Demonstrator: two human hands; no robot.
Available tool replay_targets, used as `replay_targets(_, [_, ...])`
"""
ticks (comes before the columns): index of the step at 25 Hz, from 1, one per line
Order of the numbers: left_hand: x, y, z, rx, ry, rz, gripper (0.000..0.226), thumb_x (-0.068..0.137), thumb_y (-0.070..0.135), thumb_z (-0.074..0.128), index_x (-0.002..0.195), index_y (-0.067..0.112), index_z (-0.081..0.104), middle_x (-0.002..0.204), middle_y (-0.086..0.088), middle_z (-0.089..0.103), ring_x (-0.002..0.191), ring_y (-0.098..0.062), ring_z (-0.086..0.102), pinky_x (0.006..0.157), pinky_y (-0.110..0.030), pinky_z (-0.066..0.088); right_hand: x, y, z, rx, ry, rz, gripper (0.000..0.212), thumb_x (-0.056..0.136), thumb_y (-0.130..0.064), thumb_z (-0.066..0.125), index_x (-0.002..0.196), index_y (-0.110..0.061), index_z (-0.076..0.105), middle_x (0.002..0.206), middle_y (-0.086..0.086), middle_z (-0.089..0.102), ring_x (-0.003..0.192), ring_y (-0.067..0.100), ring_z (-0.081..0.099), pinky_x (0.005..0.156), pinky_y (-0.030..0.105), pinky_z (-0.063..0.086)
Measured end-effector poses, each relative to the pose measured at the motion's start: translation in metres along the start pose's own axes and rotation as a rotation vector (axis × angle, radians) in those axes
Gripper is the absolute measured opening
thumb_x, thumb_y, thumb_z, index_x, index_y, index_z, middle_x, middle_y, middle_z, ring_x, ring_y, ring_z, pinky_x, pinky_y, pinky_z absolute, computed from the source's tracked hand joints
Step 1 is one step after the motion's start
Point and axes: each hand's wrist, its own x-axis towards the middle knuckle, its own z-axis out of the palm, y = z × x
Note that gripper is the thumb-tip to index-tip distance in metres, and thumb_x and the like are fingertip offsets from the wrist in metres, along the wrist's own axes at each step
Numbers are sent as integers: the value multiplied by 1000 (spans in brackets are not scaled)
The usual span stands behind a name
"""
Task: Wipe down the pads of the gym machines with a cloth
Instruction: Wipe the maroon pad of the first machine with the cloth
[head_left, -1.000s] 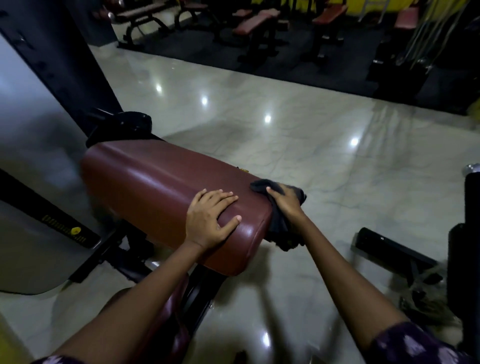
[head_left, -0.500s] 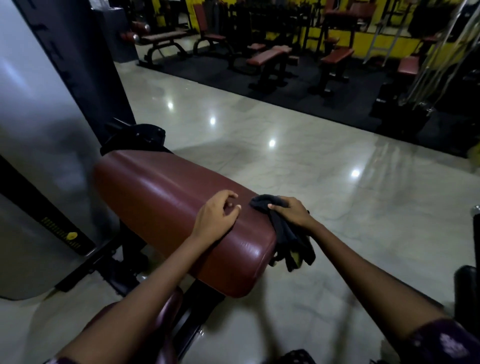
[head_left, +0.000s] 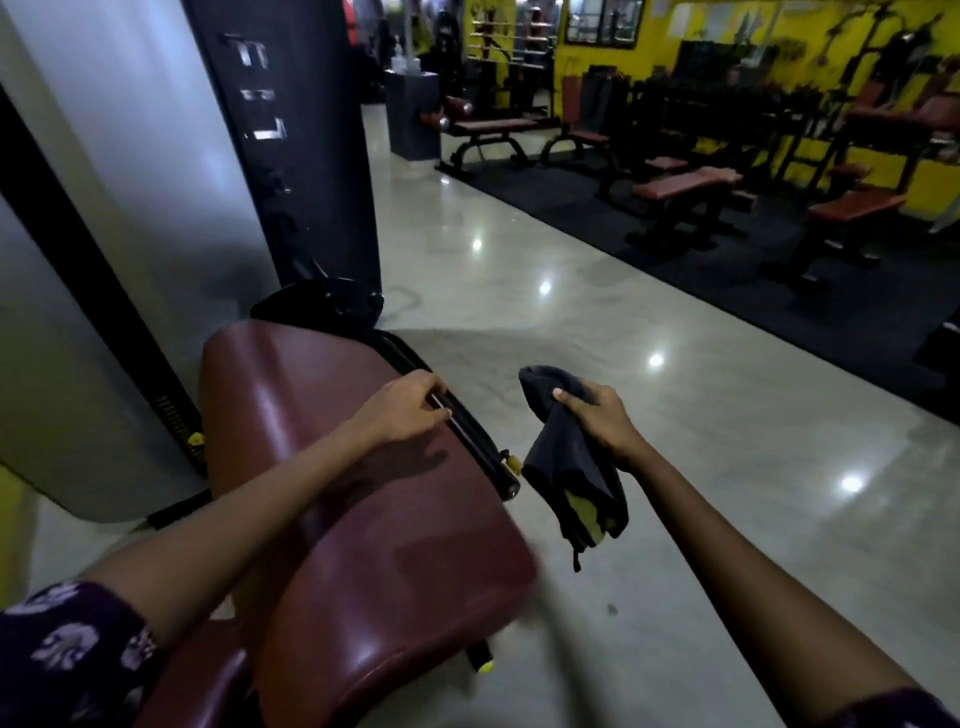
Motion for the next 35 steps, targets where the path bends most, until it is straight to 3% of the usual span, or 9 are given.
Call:
replay_targets(5, [46,21,3,57,-4,-137,39,90,30,58,122,8,54,124,-10,54,108,-24,54,90,-32,42,66,-11,-14,57,-129,-90,29,93,-10,57,120,1,61,109,10,65,98,18,60,73,18,47])
replay_targets(9, [61,7,5,24,39,-266,39,90,31,58,121,8,54,126,-9,53,113,-24,52,94,-33,41,116,-21,14,97,-279,-114,27,93,-8,56,118,-1,61,107,6,65,95,15,61,72,12,48])
replay_targets(13, [68,-25,-4,32,51,-371,42,91,32,57,125,9,50,131,-8,51,119,-24,48,96,-30,36,160,-31,57,122,-390,-101,24,93,-9,57,115,-2,63,105,10,66,95,19,62,79,25,49])
replay_targets(17, [72,-55,-13,7,147,-494,45,91,33,56,127,7,48,132,-9,50,120,-26,48,99,-32,38,200,-35,106,159,-540,-81,24,93,-12,57,115,-3,62,107,12,67,96,19,63,79,26,50])
replay_targets(20, [73,-67,-9,-30,190,-598,43,90,32,57,125,9,50,129,-6,50,117,-23,50,98,-32,40,231,-32,134,175,-621,-73,29,94,-14,56,120,-2,60,114,15,66,103,23,62,86,35,51])
replay_targets(25, [82,-74,2,-84,331,-886,33,89,32,57,113,9,53,120,-7,51,110,-27,52,95,-37,42,288,-28,165,175,-819,-80,25,95,-14,55,118,-6,61,112,15,66,101,25,63,79,28,51])
replay_targets(29, [93,-60,22,-61,342,-1043,44,91,34,56,124,7,49,135,-8,43,119,-28,48,100,-33,38,317,-27,172,129,-985,-107,27,95,-13,54,120,-2,59,115,18,64,105,28,62,84,31,52])
replay_targets(33, [110,-74,13,70,354,-1086,49,91,36,56,129,7,48,149,-8,31,132,-26,35,111,-35,25,339,-33,186,152,-1064,-81,30,97,-13,52,125,-4,56,117,10,62,104,21,61,70,12,50])
replay_targets(35, [121,-95,0,179,421,-1104,50,90,37,55,129,7,46,153,-11,25,139,-26,24,116,-39,13,348,-35,194,146,-1066,-113,31,97,-13,50,127,-5,54,109,4,59,90,12,58,55,2,42])
